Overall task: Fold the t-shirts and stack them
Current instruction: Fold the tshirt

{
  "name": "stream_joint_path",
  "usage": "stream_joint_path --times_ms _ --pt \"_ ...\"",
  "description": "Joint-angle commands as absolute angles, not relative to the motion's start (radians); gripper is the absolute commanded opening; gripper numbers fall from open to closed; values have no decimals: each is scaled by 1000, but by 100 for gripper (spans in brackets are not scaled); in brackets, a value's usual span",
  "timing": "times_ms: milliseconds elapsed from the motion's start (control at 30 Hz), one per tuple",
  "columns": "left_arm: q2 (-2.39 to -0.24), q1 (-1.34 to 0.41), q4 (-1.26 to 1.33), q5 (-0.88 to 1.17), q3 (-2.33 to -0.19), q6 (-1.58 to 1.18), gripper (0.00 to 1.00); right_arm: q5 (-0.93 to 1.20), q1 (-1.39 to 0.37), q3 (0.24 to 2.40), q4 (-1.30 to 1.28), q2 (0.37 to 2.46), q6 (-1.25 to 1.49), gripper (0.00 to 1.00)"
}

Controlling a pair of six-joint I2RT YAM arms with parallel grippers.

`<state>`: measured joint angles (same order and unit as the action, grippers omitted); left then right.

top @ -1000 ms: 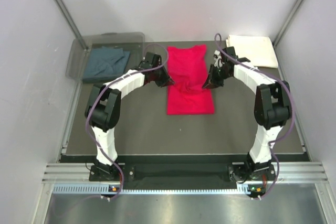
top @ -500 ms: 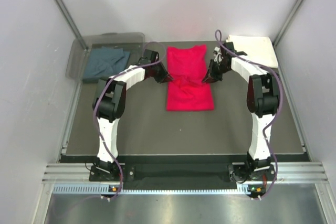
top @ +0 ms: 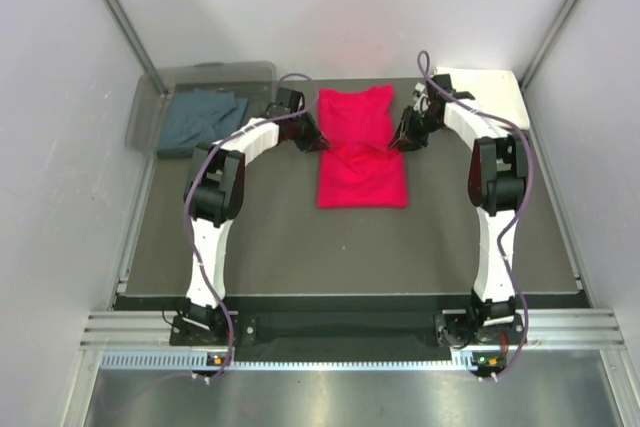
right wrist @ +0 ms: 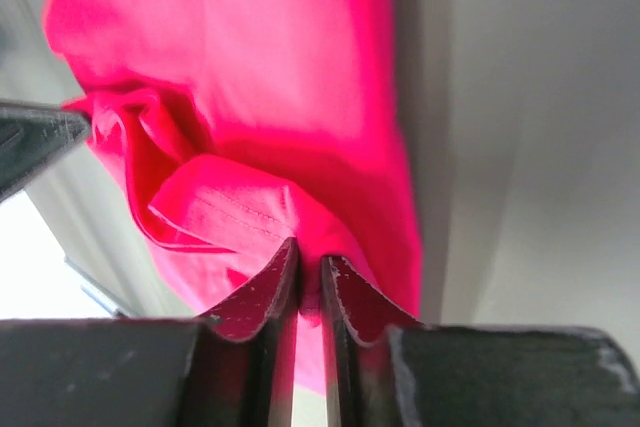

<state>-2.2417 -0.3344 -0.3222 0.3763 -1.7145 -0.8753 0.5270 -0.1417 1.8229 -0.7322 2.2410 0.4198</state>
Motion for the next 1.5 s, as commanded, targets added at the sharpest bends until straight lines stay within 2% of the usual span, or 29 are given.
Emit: stream_joint_path --times_ms 0,67,100,133,167,200,300,433,500,567,600,733,833,967,1067,1233,1333,1367,1433,1467 --pt "-2261 -322 -363 345 -1824 -805 1 552 -104 1933 -726 2287 410 31" --pt "-2267 -315 -397 327 -1870 -776 10 558 -92 2013 -762 2313 397 47" --pt "-2264 -314 -444 304 -1885 -766 18 555 -86 2048 -785 2331 390 63" --pt "-2235 -314 -446 292 -1890 -750 40 543 -77 2078 -811 2329 370 70" --pt "-2212 -316 -446 272 -1884 -718 52 520 -57 2101 -846 2316 362 75" --pt "-2189 -318 -477 256 -1881 -707 54 467 -46 2097 -857 2274 351 80" --pt "-2053 -322 -495 178 -1807 -651 54 405 -29 2025 -868 2159 293 83" --pt "-1855 -342 -347 254 -1582 -675 56 463 -69 1705 -731 1985 313 81" --pt "-1832 -383 -327 279 -1487 -673 57 571 -86 1608 -651 1932 336 74" --pt "-1835 -423 -342 288 -1432 -640 63 568 -124 1508 -663 1901 286 75" --pt "-1833 -431 -347 291 -1413 -623 63 511 -133 1468 -658 1861 238 77" --pt "-1792 -468 -361 184 -1316 -534 66 520 -129 1248 -606 1796 192 79" --pt "-1801 -466 -353 189 -1258 -520 68 514 -129 1177 -569 1784 169 82" --pt "-1809 -465 -298 205 -1192 -563 68 520 -127 1164 -551 1804 178 78" --pt "-1832 -466 -256 239 -1174 -598 63 561 -129 1161 -535 1831 190 64" --pt "-1838 -466 -187 297 -1117 -659 49 594 -129 1143 -508 1850 218 59" --pt "-1845 -466 -163 337 -1086 -696 33 617 -137 1129 -491 1855 232 51" --pt "-1845 -466 -161 339 -1078 -701 18 629 -141 1123 -485 1853 236 45" --pt "-1847 -466 -172 325 -1062 -722 0 626 -146 1101 -472 1847 250 37" --pt "-1848 -466 -205 313 -1060 -724 0 599 -147 1091 -474 1832 255 26"
